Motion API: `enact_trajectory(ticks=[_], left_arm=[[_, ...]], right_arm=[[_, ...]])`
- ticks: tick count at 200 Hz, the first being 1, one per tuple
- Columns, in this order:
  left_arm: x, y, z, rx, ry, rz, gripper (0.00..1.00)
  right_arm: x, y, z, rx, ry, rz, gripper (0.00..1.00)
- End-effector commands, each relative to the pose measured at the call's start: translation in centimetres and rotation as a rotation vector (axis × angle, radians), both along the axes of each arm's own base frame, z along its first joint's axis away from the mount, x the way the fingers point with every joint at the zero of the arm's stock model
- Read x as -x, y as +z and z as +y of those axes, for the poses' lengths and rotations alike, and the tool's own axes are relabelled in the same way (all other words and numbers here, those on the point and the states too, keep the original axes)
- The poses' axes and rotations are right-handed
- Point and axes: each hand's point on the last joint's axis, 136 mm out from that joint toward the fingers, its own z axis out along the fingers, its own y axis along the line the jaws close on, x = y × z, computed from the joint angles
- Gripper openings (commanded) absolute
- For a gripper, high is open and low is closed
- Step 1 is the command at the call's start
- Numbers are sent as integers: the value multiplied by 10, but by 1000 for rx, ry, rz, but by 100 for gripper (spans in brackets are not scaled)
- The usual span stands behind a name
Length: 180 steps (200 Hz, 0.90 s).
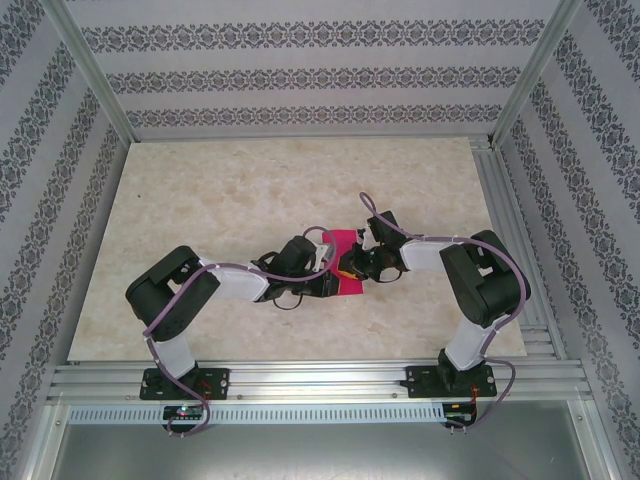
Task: Fold a paper plane with a square sheet of paper (fold left side to right side)
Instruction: Fold the triangle a second time at the center of the table.
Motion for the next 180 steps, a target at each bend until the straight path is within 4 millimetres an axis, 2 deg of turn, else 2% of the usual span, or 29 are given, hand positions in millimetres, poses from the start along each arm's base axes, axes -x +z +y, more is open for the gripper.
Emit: enact_trajectory(ticks=[1, 63, 99, 122, 147, 180], left_arm=[[-10, 1, 1, -22, 12, -35, 16], [-5, -25, 11, -100, 11, 5, 16], [4, -39, 22, -170, 10, 20, 15], [7, -43, 28, -196, 16, 23, 15], [10, -45, 29, -218, 11, 19, 15], [11, -46, 29, -228, 10, 13, 15]], right_arm=[[11, -7, -3, 26, 1, 39, 17], [8, 0, 0, 14, 9, 27, 17], [-5, 29, 4, -15, 14, -36, 17], [-3, 42, 1, -3, 20, -56, 16], [10, 35, 3, 3, 35, -9, 10], [19, 20, 6, 13, 35, 30, 5]])
